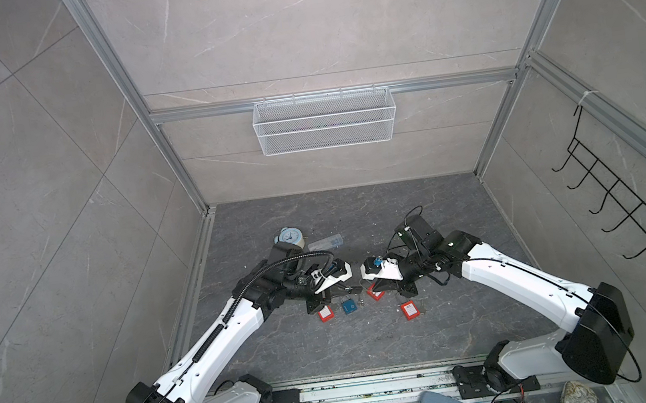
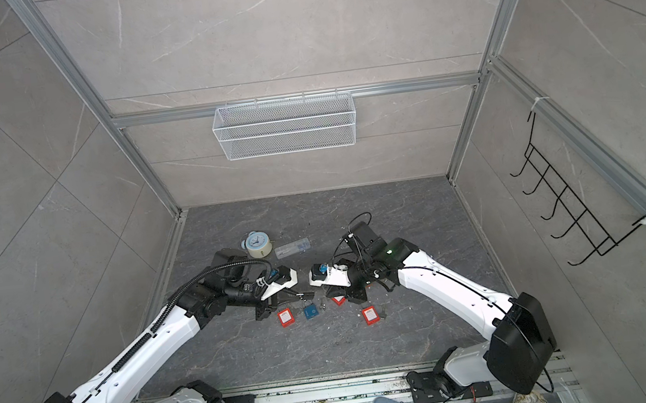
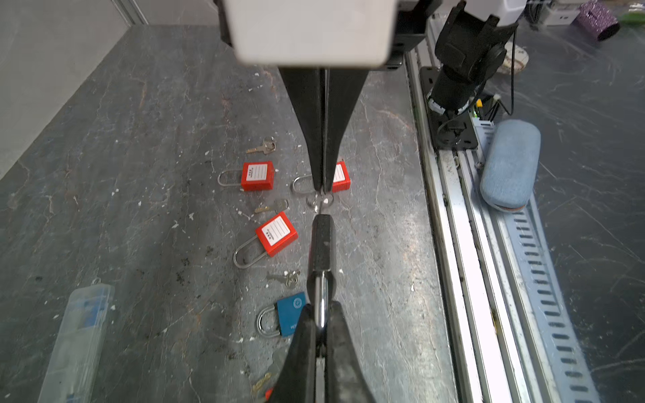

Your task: Lock with the key

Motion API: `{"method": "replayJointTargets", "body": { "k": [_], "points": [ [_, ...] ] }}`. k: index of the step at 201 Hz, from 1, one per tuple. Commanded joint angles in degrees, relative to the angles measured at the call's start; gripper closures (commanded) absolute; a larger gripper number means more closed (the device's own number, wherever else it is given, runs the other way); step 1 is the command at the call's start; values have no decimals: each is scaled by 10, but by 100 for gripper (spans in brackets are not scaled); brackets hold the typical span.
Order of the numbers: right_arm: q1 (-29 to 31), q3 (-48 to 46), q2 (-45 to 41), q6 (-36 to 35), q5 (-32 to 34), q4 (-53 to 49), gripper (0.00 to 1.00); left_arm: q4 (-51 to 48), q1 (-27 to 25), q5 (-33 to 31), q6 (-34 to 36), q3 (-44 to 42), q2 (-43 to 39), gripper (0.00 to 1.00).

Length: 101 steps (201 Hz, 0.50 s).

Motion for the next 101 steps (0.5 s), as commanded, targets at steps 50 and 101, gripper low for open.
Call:
{"method": "replayJointTargets", "body": {
  "k": [50,101],
  "points": [
    [-17,-93,-77,207,93,105,100,-180,0,-24,66,73,74,100],
    [-15,-131,-135,430,207,146,100,-209,-55,-4,43,92,183,100]
  ]
}}
